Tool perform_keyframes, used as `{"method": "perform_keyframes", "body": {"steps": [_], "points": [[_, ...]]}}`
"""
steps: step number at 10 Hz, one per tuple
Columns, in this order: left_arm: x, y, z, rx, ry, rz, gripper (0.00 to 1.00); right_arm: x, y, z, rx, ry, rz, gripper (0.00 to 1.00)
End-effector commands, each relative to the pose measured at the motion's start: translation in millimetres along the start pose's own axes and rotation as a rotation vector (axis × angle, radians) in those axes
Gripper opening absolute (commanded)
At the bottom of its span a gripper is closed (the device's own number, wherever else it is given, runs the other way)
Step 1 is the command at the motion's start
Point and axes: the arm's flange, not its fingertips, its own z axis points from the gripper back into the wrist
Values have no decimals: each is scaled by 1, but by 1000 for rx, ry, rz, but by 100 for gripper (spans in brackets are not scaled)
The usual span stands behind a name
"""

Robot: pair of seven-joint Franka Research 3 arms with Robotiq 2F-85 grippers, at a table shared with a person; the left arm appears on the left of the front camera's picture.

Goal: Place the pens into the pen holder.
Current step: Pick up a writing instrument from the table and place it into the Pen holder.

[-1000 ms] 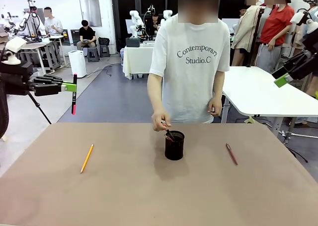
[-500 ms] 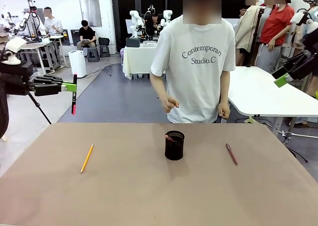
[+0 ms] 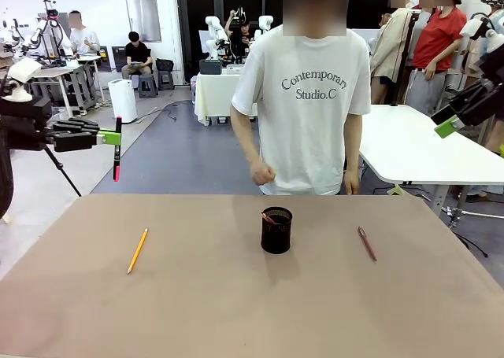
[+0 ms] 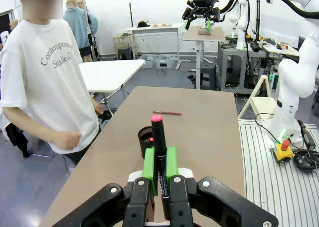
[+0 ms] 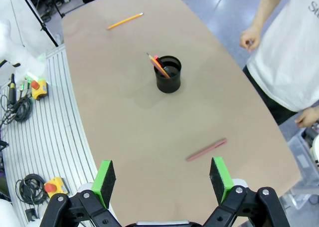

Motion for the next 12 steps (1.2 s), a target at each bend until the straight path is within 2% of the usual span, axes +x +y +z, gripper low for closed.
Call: {"method": "perform_keyframes", "body": {"steps": [1,3,4,6,10,12], "points": [[1,-1,1,-5,-5,-3,0,2,1,2,0,0,4,100],[0,0,0,0,0,0,0,2,1,2,0,0,4,100],[-5,2,-18,48,-18,6,0,2,1,2,0,0,4,100],[-22,8,-68,79,-70,13,0,2,1,2,0,0,4,100],[-52,29,-185,-42,-125,-91,0,2,1,2,0,0,4,100],[-68,43,-231,-77,-166,-67,0,2,1,2,0,0,4,100]]}}
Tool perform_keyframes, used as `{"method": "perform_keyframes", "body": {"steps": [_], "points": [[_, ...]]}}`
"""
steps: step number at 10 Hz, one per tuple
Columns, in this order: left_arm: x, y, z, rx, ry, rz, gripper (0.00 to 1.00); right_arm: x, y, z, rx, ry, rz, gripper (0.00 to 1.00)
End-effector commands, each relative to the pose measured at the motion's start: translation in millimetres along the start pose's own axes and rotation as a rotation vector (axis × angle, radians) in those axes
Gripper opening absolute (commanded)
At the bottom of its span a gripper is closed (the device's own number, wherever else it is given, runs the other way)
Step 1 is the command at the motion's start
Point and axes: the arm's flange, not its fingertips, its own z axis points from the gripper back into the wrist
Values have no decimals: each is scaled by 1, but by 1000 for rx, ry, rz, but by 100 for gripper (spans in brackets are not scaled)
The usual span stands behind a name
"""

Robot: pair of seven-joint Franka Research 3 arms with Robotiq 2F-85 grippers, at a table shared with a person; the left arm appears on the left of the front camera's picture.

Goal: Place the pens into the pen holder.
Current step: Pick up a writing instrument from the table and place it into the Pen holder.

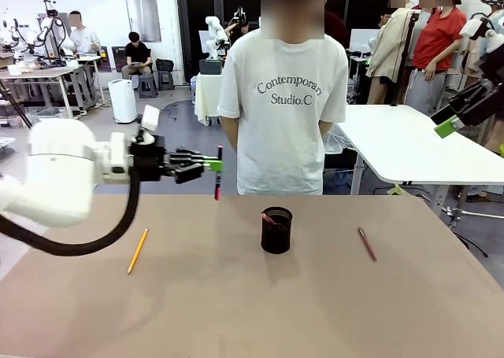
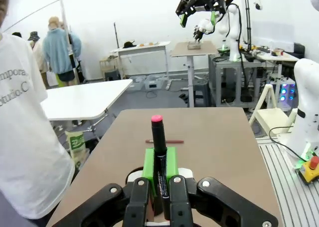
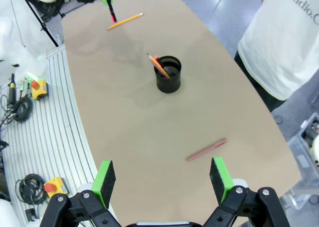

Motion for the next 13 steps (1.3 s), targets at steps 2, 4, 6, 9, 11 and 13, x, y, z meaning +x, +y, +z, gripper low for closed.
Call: {"method": "perform_keyframes", "body": {"steps": [2,4,6,9,11,13], "points": [[-22,27,-50,-3,-72,-58,0,2,1,2,0,-1,3,100],[-31,27,-73,-9,-122,-26,0,2,1,2,0,-1,3,100],[-31,25,-68,-28,-81,-21,0,2,1,2,0,-1,3,100],[-31,25,-68,-28,-81,-21,0,2,1,2,0,-1,3,100],[-41,38,-78,-55,-93,-3,0,2,1,2,0,-1,3,100],[-55,51,-93,-23,-110,-62,0,2,1,2,0,-1,3,100]]}}
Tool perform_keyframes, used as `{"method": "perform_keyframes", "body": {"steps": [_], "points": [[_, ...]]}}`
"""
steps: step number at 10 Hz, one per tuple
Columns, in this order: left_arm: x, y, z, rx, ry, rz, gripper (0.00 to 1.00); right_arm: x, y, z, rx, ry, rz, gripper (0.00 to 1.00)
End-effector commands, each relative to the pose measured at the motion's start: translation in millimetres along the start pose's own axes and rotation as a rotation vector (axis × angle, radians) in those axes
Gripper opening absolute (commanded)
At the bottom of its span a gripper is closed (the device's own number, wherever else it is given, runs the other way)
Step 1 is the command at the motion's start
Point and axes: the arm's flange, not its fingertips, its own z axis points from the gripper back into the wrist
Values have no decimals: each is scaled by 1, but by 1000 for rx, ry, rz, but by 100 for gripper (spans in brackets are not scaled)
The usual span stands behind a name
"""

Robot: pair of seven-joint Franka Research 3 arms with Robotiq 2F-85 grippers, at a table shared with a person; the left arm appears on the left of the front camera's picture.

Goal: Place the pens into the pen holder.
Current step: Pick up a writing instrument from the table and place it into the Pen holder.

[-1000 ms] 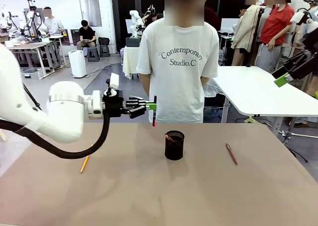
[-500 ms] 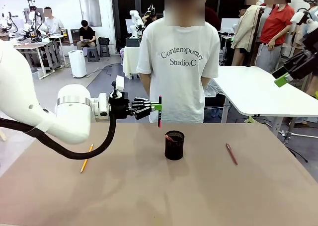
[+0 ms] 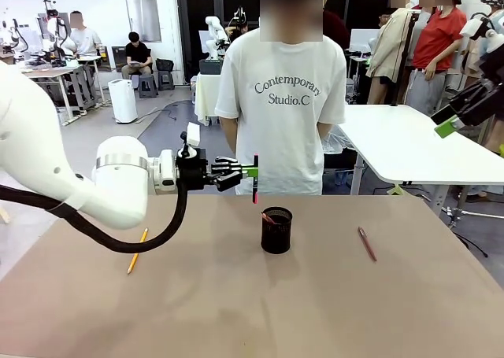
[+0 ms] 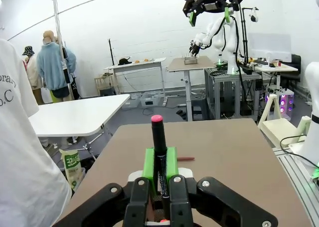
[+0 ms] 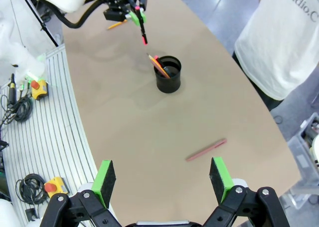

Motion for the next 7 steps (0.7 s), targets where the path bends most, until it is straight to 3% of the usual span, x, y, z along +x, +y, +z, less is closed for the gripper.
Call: {"method": "perform_keyframes", "body": {"steps": [1,5,7], "points": [[-14,20,-15,-6,-23,-61,0,2,1,2,1,-1,3,100],[-41,37,-48,-73,-86,-66,0,2,1,2,1,-1,3,100],[-57,37,-62,-114,-71,-66,0,2,1,2,1,-1,3,100]]}}
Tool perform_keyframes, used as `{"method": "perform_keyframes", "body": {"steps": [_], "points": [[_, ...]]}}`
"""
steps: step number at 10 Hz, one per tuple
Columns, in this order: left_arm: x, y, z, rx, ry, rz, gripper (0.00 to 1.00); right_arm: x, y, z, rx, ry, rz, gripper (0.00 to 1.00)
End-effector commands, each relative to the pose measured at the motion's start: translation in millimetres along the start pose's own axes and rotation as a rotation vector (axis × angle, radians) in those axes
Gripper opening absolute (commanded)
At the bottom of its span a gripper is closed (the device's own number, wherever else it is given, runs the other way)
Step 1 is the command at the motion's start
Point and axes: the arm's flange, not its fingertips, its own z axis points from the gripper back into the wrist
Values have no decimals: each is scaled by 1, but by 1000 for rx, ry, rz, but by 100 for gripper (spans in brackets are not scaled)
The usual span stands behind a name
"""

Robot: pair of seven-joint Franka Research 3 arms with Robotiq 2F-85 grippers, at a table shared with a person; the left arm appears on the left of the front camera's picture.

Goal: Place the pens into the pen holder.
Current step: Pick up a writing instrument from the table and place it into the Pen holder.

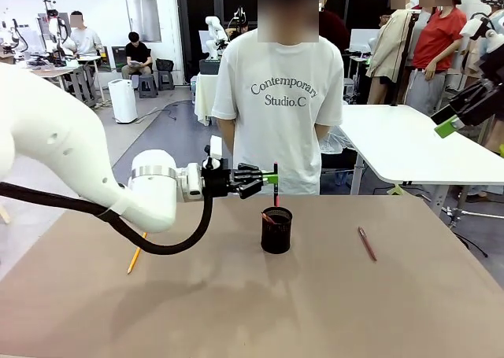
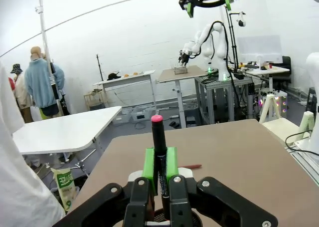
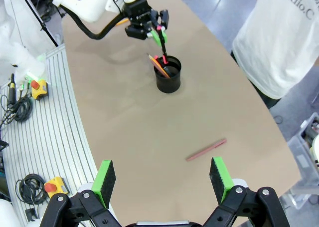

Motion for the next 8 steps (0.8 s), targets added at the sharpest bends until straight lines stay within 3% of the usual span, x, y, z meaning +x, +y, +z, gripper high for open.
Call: {"method": "perform_keyframes", "body": {"steps": [1,7,8], "points": [[-13,7,-8,-49,9,-27,0,2,1,2,1,-1,3,100],[-41,4,-18,-80,44,-6,0,2,1,2,1,-1,3,100],[-42,3,-18,-83,45,-3,20,2,1,2,1,-1,3,100]]}}
